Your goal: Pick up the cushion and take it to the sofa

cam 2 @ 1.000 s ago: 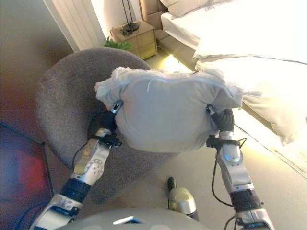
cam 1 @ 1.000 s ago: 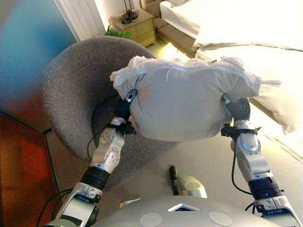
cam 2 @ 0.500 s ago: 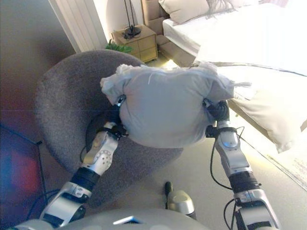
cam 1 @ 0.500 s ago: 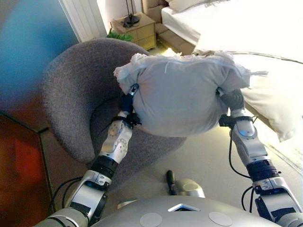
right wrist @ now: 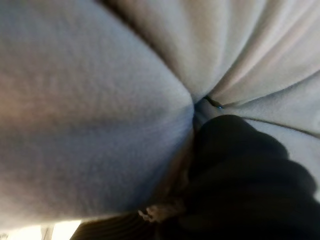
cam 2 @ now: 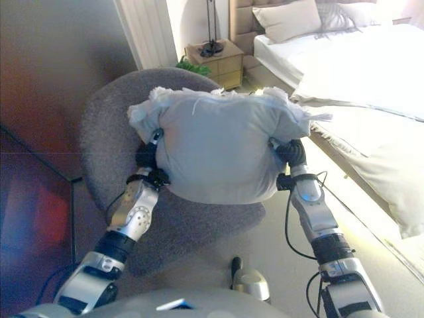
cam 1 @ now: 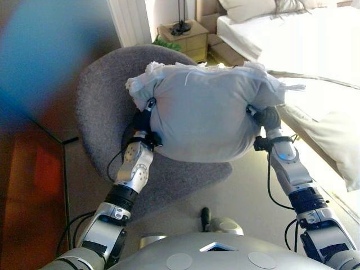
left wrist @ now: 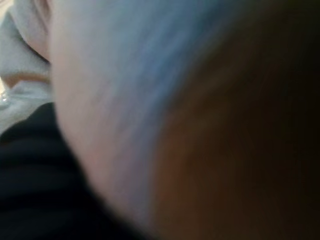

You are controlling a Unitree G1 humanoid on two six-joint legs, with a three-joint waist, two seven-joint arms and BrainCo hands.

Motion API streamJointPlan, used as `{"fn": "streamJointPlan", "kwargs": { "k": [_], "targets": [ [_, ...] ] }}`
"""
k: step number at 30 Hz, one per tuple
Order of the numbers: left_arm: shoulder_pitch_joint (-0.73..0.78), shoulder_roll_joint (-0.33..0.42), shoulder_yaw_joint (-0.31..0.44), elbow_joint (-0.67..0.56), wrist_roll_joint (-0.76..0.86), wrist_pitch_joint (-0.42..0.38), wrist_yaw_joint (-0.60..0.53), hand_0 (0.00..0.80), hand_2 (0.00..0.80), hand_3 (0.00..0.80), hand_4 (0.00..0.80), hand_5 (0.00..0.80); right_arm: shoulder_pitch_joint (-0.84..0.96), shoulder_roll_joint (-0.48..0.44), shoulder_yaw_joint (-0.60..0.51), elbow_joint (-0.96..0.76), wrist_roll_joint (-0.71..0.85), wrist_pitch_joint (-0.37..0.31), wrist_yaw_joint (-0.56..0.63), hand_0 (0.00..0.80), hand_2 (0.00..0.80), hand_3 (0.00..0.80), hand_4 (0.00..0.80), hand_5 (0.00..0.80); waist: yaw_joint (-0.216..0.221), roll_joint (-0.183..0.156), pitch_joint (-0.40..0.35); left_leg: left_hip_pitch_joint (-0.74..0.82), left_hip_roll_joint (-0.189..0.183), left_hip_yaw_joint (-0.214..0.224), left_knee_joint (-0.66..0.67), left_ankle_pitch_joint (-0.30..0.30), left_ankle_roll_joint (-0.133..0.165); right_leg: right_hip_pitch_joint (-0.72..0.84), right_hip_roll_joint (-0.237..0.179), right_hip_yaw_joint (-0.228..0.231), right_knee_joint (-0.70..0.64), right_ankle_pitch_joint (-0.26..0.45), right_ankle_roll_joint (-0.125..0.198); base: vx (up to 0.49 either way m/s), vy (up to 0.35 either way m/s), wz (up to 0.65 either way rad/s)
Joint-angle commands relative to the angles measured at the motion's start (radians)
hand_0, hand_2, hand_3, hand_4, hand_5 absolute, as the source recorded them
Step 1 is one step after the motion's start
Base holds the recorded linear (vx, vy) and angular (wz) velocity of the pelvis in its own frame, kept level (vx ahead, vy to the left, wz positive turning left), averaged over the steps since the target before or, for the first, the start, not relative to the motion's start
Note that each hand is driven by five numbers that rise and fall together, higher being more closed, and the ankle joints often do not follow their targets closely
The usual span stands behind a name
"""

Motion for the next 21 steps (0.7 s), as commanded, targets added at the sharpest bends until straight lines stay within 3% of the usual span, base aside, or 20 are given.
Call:
{"fn": "streamJointPlan", "kwargs": {
  "k": [1, 14, 21],
  "targets": [
    [-0.124, -0.049, -0.092, -0.036, 0.054, -0.102, -0.048, 0.800, 0.800, 0.800, 0.800, 0.800, -0.230, 0.115, 0.118, 0.012, 0.001, -0.048, 0.062, 0.800, 0.800, 0.800, 0.800, 0.800, 0.028, -0.040, -0.050, -0.044, 0.007, -0.003, 0.050, -0.062, 0.015, 0.125, -0.054, -0.023, 0.002, -0.173, 0.082, 0.028, 0.045, 0.17],
    [-0.220, -0.055, -0.099, 0.107, 0.073, -0.065, -0.010, 0.800, 0.800, 0.800, 0.800, 0.800, -0.424, 0.203, 0.213, 0.205, 0.078, 0.040, -0.056, 0.800, 0.800, 0.800, 0.800, 0.800, 0.078, -0.018, -0.071, -0.048, -0.005, -0.043, 0.047, -0.052, 0.008, 0.145, -0.071, -0.082, 0.002, -0.177, 0.081, 0.050, 0.059, 0.17],
    [-0.327, -0.061, -0.115, 0.266, 0.058, -0.018, 0.008, 0.800, 0.800, 0.800, 0.800, 0.800, -0.536, 0.241, 0.258, 0.351, 0.129, 0.092, -0.108, 0.800, 0.800, 0.800, 0.800, 0.800, 0.090, -0.010, -0.082, -0.051, -0.015, -0.063, 0.034, -0.043, 0.007, 0.147, -0.080, -0.096, 0.002, -0.174, 0.085, 0.064, 0.049, 0.11]
  ]
}}
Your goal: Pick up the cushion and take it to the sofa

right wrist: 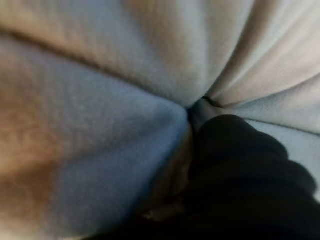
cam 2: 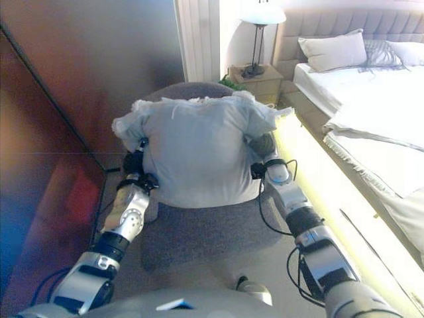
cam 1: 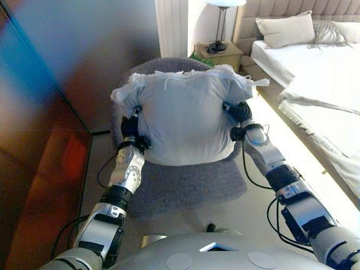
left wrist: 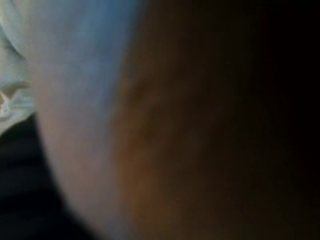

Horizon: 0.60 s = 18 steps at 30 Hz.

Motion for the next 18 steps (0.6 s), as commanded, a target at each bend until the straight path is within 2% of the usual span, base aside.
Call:
{"fn": "streamJointPlan", "kwargs": {
  "k": [1, 10, 18],
  "targets": [
    [-0.316, -0.076, -0.152, 0.077, 0.048, -0.017, -0.050, 0.800, 0.800, 0.800, 0.800, 0.800, -0.265, 0.149, 0.067, 0.070, 0.056, -0.041, 0.012, 0.800, 0.800, 0.800, 0.800, 0.800, 0.019, -0.034, -0.023, -0.046, -0.010, 0.041, 0.032, -0.056, 0.007, 0.097, -0.053, 0.003, 0.003, -0.154, 0.080, 0.073, 0.037, 0.14],
    [-0.438, -0.060, -0.184, 0.284, 0.021, 0.098, -0.042, 0.800, 0.800, 0.800, 0.800, 0.800, -0.382, 0.195, 0.066, 0.358, 0.123, 0.028, 0.075, 0.800, 0.800, 0.800, 0.800, 0.800, 0.030, -0.020, -0.031, -0.046, -0.013, 0.029, 0.026, -0.045, 0.001, 0.102, -0.059, -0.013, 0.003, -0.153, 0.079, 0.075, 0.045, 0.09],
    [-0.517, -0.052, -0.200, 0.483, 0.006, 0.231, -0.063, 0.800, 0.800, 0.800, 0.800, 0.800, -0.447, 0.203, 0.051, 0.571, 0.150, 0.140, 0.153, 0.800, 0.800, 0.800, 0.800, 0.800, 0.030, -0.006, -0.037, -0.040, -0.017, 0.016, 0.019, -0.034, -0.007, 0.111, -0.063, -0.020, 0.003, -0.151, 0.080, 0.096, 0.061, 0.05]
  ]
}}
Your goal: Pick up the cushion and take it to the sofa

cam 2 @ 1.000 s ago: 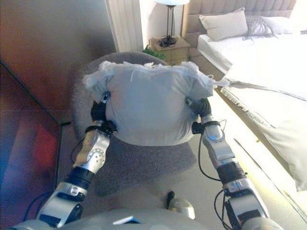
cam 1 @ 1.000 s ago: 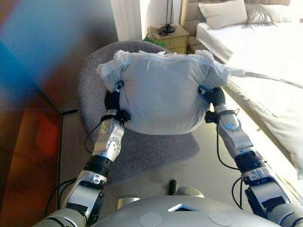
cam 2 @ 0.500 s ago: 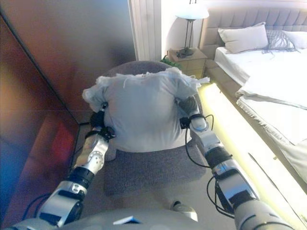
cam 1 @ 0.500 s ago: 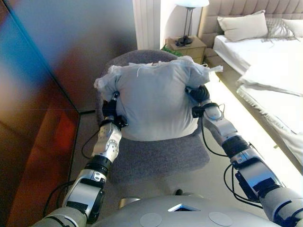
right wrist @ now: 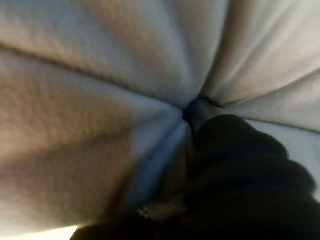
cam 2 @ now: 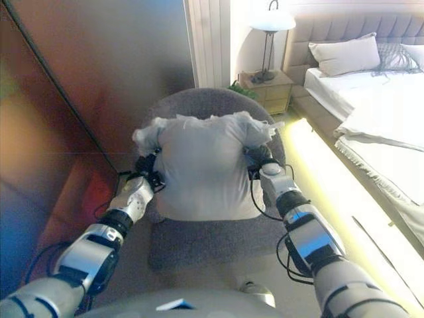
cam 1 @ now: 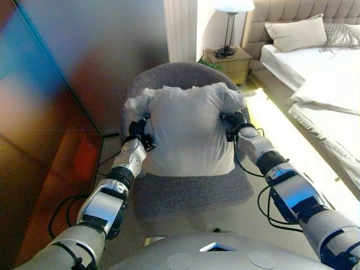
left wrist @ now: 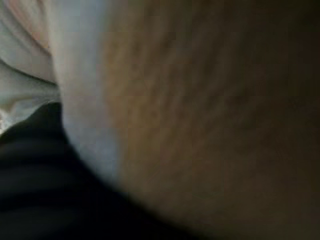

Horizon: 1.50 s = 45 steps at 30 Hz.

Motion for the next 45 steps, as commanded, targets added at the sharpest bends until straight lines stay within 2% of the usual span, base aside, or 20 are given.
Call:
{"fn": "streamJointPlan", "kwargs": {
  "k": [1, 8, 15, 21, 22, 23, 24, 25, 30, 36, 41, 45],
  "targets": [
    [-0.273, -0.071, -0.109, 0.092, 0.008, -0.002, -0.071, 0.800, 0.800, 0.800, 0.800, 0.800, -0.274, 0.122, 0.032, 0.137, 0.067, -0.005, 0.081, 0.800, 0.800, 0.800, 0.800, 0.800, 0.028, -0.031, -0.018, -0.025, -0.018, 0.051, 0.018, -0.048, -0.004, 0.101, -0.056, 0.021, 0.003, -0.149, 0.082, 0.105, 0.065, 0.07],
    [-0.312, -0.081, -0.124, 0.184, 0.005, 0.063, -0.062, 0.800, 0.800, 0.800, 0.800, 0.800, -0.294, 0.116, 0.013, 0.216, 0.076, 0.054, 0.103, 0.800, 0.800, 0.800, 0.800, 0.800, 0.025, -0.016, -0.021, -0.022, -0.023, 0.034, 0.017, -0.042, -0.012, 0.108, -0.063, 0.021, 0.003, -0.145, 0.085, 0.095, 0.061, 0.05],
    [-0.314, -0.099, -0.140, 0.227, 0.008, 0.076, -0.046, 0.800, 0.800, 0.800, 0.800, 0.800, -0.285, 0.107, 0.007, 0.252, 0.068, 0.097, 0.118, 0.800, 0.800, 0.800, 0.800, 0.800, 0.019, -0.002, -0.019, -0.008, -0.031, 0.022, 0.017, -0.040, -0.016, 0.120, -0.070, 0.022, 0.004, -0.138, 0.089, 0.100, 0.052, 0.09],
    [-0.332, -0.111, -0.145, 0.255, -0.032, 0.040, -0.053, 0.791, 0.791, 0.791, 0.791, 0.791, -0.309, 0.082, 0.005, 0.254, 0.030, 0.062, 0.104, 0.800, 0.800, 0.800, 0.800, 0.800, 0.010, 0.018, 0.023, -0.039, -0.039, 0.011, 0.016, -0.032, -0.017, 0.084, -0.077, 0.031, 0.008, -0.129, 0.092, -0.059, 0.080, 0.01],
    [-0.341, -0.112, -0.145, 0.263, -0.045, 0.041, -0.056, 0.000, 0.000, 0.000, 0.000, 0.000, -0.321, 0.075, 0.005, 0.258, 0.018, 0.056, 0.104, 0.800, 0.800, 0.800, 0.800, 0.800, 0.009, 0.020, 0.029, -0.047, -0.040, 0.009, 0.016, -0.029, -0.017, 0.075, -0.079, 0.032, 0.009, -0.126, 0.093, -0.143, 0.076, 0.02],
    [-0.354, -0.112, -0.143, 0.274, -0.051, 0.041, -0.061, 0.000, 0.000, 0.000, 0.000, 0.000, -0.334, 0.068, 0.008, 0.261, 0.015, 0.050, 0.094, 0.800, 0.800, 0.800, 0.800, 0.800, 0.007, 0.022, 0.036, -0.056, -0.042, 0.007, 0.016, -0.026, -0.018, 0.066, -0.081, 0.034, 0.010, -0.123, 0.095, -0.156, 0.060, 0.04],
    [-0.367, -0.114, -0.142, 0.283, -0.050, 0.040, -0.063, 0.000, 0.000, 0.000, 0.000, 0.000, -0.347, 0.060, 0.008, 0.262, 0.010, 0.044, 0.086, 0.458, 0.458, 0.458, 0.458, 0.458, 0.007, 0.023, 0.043, -0.065, -0.043, 0.005, 0.016, -0.024, -0.017, 0.058, -0.082, 0.034, 0.010, -0.121, 0.096, -0.171, 0.049, 0.07],
    [-0.380, -0.112, -0.143, 0.296, -0.056, 0.034, -0.068, 0.000, 0.000, 0.000, 0.000, 0.000, -0.361, 0.055, 0.010, 0.266, -0.006, 0.036, 0.089, 0.000, 0.000, 0.000, 0.000, 0.000, 0.005, 0.025, 0.049, -0.072, -0.043, 0.004, 0.015, -0.021, -0.017, 0.049, -0.084, 0.036, 0.011, -0.119, 0.097, -0.142, 0.039, 0.12],
    [-0.387, -0.087, -0.140, 0.301, -0.034, 0.037, -0.076, 0.000, 0.000, 0.000, 0.000, 0.000, -0.371, 0.017, 0.016, 0.266, -0.044, 0.019, 0.103, 0.000, 0.000, 0.000, 0.000, 0.000, 0.005, 0.022, 0.062, -0.077, -0.040, 0.008, 0.016, -0.018, -0.020, 0.049, -0.092, 0.024, 0.009, -0.116, 0.103, -0.034, 0.020, 0.10],
    [-0.284, -0.037, -0.129, 0.245, -0.007, 0.050, -0.056, 0.000, 0.000, 0.000, 0.000, 0.000, -0.282, -0.017, 0.017, 0.218, -0.047, -0.027, 0.130, 0.000, 0.000, 0.000, 0.000, 0.000, 0.011, 0.015, 0.054, -0.047, -0.035, 0.012, 0.011, -0.022, -0.023, 0.081, -0.093, 0.005, 0.006, -0.121, 0.105, 0.059, 0.007, 0.07],
    [-0.165, 0.004, -0.130, 0.100, 0.038, 0.026, -0.095, 0.000, 0.000, 0.000, 0.000, 0.000, -0.142, -0.047, 0.003, 0.063, -0.029, -0.101, 0.126, 0.000, 0.000, 0.000, 0.000, 0.000, 0.018, 0.011, 0.055, -0.029, -0.029, 0.020, 0.007, -0.029, -0.022, 0.100, -0.093, -0.015, 0.004, -0.128, 0.107, 0.034, -0.007, 0.09],
    [-0.070, 0.051, -0.112, -0.002, 0.041, 0.010, -0.105, 0.000, 0.000, 0.000, 0.000, 0.000, -0.044, -0.102, -0.021, -0.071, -0.036, -0.119, 0.143, 0.000, 0.000, 0.000, 0.000, 0.000, 0.019, 0.011, 0.068, -0.028, -0.028, 0.020, 0.005, -0.035, -0.021, 0.100, -0.093, -0.022, 0.004, -0.133, 0.108, -0.041, 0.007, 0.04]
  ]
}}
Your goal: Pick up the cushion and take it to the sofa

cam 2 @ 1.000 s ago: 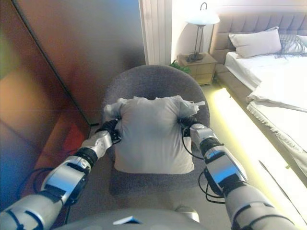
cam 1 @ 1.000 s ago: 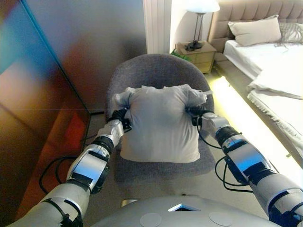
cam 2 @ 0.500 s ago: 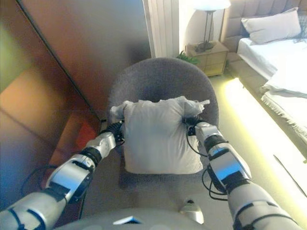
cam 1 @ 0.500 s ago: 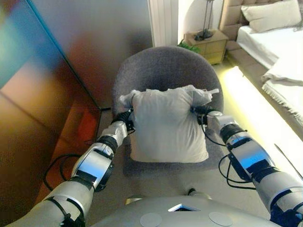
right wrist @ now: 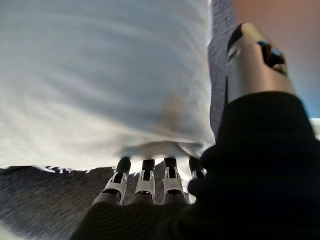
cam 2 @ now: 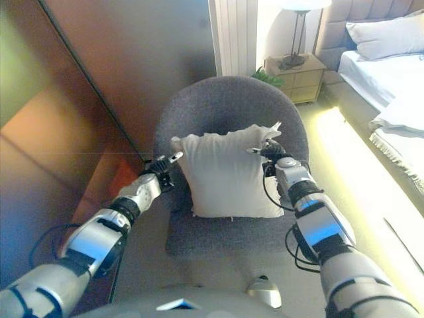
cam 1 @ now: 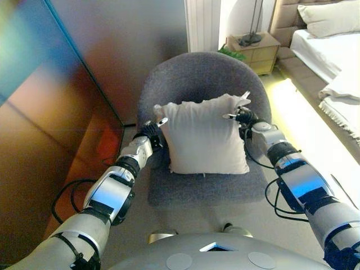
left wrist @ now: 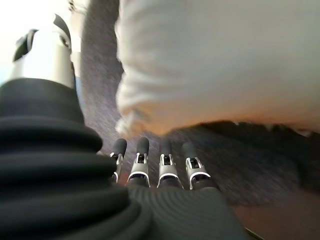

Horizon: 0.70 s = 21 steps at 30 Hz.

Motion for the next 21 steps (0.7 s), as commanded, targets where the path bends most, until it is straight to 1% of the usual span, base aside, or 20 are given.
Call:
{"fn": "streamJointPlan", "kwargs": {
  "k": [1, 5, 7, 9, 11, 12, 13, 14, 17, 20, 21],
  "targets": [
    [0.001, 0.063, -0.015, -0.034, 0.033, -0.068, -0.011, 0.000, 0.000, 0.000, 0.000, 0.000, -0.028, -0.005, -0.009, -0.062, 0.005, -0.096, 0.035, 0.000, 0.000, 0.000, 0.000, 0.000, 0.022, -0.052, 0.007, 0.004, -0.028, 0.063, 0.007, -0.064, -0.018, 0.080, -0.073, 0.021, 0.005, -0.122, 0.093, -0.052, 0.025, 0.00],
    [0.135, 0.108, 0.057, -0.134, 0.033, -0.090, -0.019, 0.000, 0.000, 0.000, 0.000, 0.000, 0.099, -0.090, -0.070, -0.218, -0.006, -0.119, 0.076, 0.000, 0.000, 0.000, 0.000, 0.000, 0.020, -0.057, 0.020, 0.002, -0.027, 0.065, 0.007, -0.069, -0.015, 0.080, -0.074, 0.018, 0.004, -0.128, 0.097, -0.060, -0.001, 0.01],
    [0.201, 0.116, 0.092, -0.169, 0.037, -0.117, -0.020, 0.000, 0.000, 0.000, 0.000, 0.000, 0.174, -0.123, -0.110, -0.286, -0.011, -0.145, 0.084, 0.000, 0.000, 0.000, 0.000, 0.000, 0.019, -0.061, 0.022, 0.002, -0.026, 0.067, 0.007, -0.071, -0.014, 0.080, -0.075, 0.015, 0.004, -0.129, 0.100, -0.046, -0.022, 0.02],
    [0.273, 0.134, 0.145, -0.207, 0.039, -0.134, -0.018, 0.000, 0.000, 0.000, 0.000, 0.000, 0.255, -0.160, -0.171, -0.350, -0.013, -0.181, 0.082, 0.000, 0.000, 0.000, 0.000, 0.000, 0.018, -0.064, 0.026, 0.003, -0.024, 0.071, 0.007, -0.075, -0.013, 0.081, -0.075, 0.012, 0.004, -0.132, 0.103, -0.044, -0.019, 0.03],
    [0.372, 0.149, 0.230, -0.248, 0.050, -0.169, -0.019, 0.000, 0.000, 0.000, 0.000, 0.000, 0.365, -0.188, -0.273, -0.422, -0.036, -0.213, 0.095, 0.000, 0.000, 0.000, 0.000, 0.000, 0.017, -0.066, 0.029, 0.002, -0.021, 0.075, 0.007, -0.080, -0.011, 0.080, -0.074, 0.009, 0.004, -0.139, 0.104, -0.063, -0.019, 0.01],
    [0.390, 0.151, 0.242, -0.254, 0.050, -0.176, -0.014, 0.000, 0.000, 0.000, 0.000, 0.000, 0.385, -0.190, -0.290, -0.432, -0.041, -0.224, 0.085, 0.000, 0.000, 0.000, 0.000, 0.000, 0.018, -0.066, 0.027, 0.002, -0.021, 0.076, 0.007, -0.082, -0.011, 0.079, -0.074, 0.009, 0.004, -0.140, 0.104, -0.087, -0.025, 0.00],
    [0.457, 0.152, 0.305, -0.272, 0.074, -0.206, -0.030, 0.000, 0.000, 0.000, 0.000, 0.000, 0.461, -0.194, -0.366, -0.469, -0.054, -0.250, 0.081, 0.000, 0.000, 0.000, 0.000, 0.000, 0.017, -0.068, 0.030, 0.000, -0.019, 0.079, 0.007, -0.085, -0.008, 0.078, -0.073, 0.011, 0.004, -0.143, 0.105, -0.090, -0.030, 0.00],
    [0.500, 0.151, 0.345, -0.284, 0.097, -0.217, -0.034, 0.000, 0.000, 0.000, 0.000, 0.000, 0.510, -0.189, -0.418, -0.488, -0.065, -0.259, 0.068, 0.000, 0.000, 0.000, 0.000, 0.000, 0.016, -0.070, 0.030, -0.001, -0.018, 0.081, 0.007, -0.087, -0.007, 0.076, -0.071, 0.013, 0.004, -0.145, 0.106, -0.104, -0.038, 0.00],
    [0.612, 0.140, 0.440, -0.297, 0.151, -0.209, -0.042, 0.000, 0.000, 0.000, 0.000, 0.000, 0.630, -0.158, -0.541, -0.511, -0.072, -0.243, 0.019, 0.000, 0.000, 0.000, 0.000, 0.000, 0.015, -0.079, 0.025, -0.004, -0.016, 0.091, 0.007, -0.093, -0.003, 0.073, -0.069, 0.018, 0.004, -0.151, 0.110, -0.104, -0.038, -0.01],
    [0.700, 0.125, 0.482, -0.272, 0.215, -0.159, -0.034, 0.000, 0.000, 0.000, 0.000, 0.000, 0.739, -0.110, -0.613, -0.485, -0.078, -0.203, -0.047, 0.000, 0.000, 0.000, 0.000, 0.000, 0.010, -0.090, 0.022, -0.007, -0.013, 0.104, 0.007, -0.096, 0.003, 0.069, -0.065, 0.023, 0.004, -0.152, 0.112, -0.139, -0.049, -0.02],
    [0.718, 0.123, 0.489, -0.253, 0.227, -0.153, -0.012, 0.000, 0.000, 0.000, 0.000, 0.000, 0.761, -0.099, -0.624, -0.463, -0.082, -0.184, -0.082, 0.000, 0.000, 0.000, 0.000, 0.000, 0.008, -0.093, 0.021, -0.008, -0.012, 0.108, 0.007, -0.097, 0.004, 0.068, -0.063, 0.025, 0.004, -0.151, 0.113, -0.130, -0.045, -0.01]
  ]
}}
